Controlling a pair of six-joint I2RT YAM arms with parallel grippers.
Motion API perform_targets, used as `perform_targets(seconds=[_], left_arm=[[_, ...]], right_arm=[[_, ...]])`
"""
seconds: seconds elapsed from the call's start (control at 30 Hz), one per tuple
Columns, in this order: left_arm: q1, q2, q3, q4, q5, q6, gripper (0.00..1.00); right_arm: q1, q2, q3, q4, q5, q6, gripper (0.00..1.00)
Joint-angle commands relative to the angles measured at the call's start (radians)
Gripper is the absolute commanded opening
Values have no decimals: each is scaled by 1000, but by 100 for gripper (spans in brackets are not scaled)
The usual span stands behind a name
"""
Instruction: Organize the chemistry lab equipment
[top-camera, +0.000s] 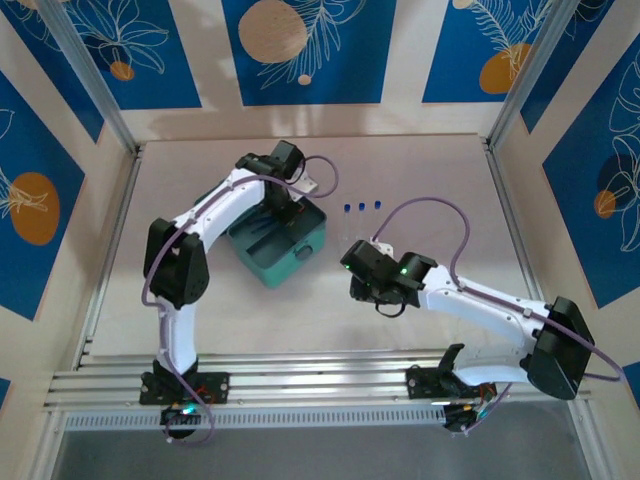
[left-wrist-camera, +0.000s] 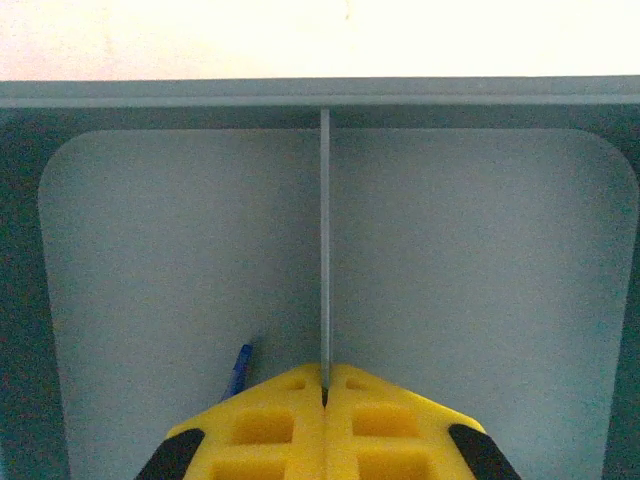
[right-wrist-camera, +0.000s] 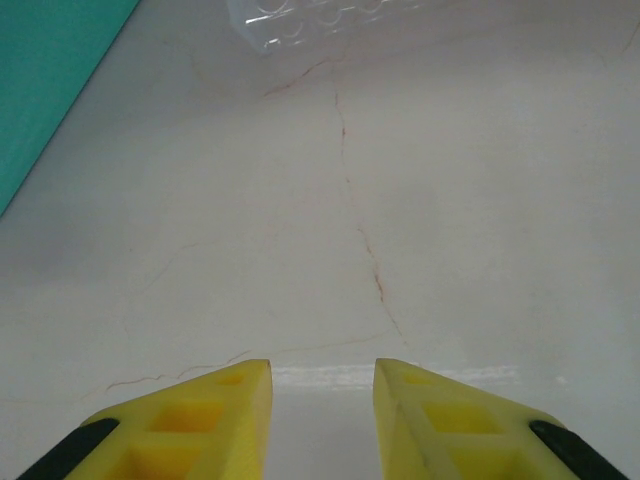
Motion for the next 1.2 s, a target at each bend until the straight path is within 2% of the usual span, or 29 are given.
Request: perform_targets(seconds=[0.0, 0.4, 0.6, 0.73, 0.77, 0.8, 0.97, 1.17], left_arm=[[-3, -41, -85, -80, 24, -33, 0], [-4, -171, -237, -79, 56, -62, 0], [4, -183, -239, -69, 64, -66, 21], [13, -198, -224, -66, 83, -62, 41], [15, -204, -218, -64, 85, -58, 50], [18, -212, -213, -60, 89, -55, 53], [28, -267, -168, -67, 126, -42, 65], [99, -324, -113, -85, 178, -45, 66]], right_arm=[[14, 25, 7, 23, -7, 25, 33], [48, 126, 70, 84, -25, 23, 33], [61, 178, 107, 92, -30, 17, 33], [66, 185, 118, 96, -33, 12, 33], [67, 185, 118, 98, -34, 13, 33], [66, 185, 119, 102, -37, 14, 33], [66, 200, 138, 107, -38, 4, 33], [55, 232, 175, 114, -45, -16, 33]])
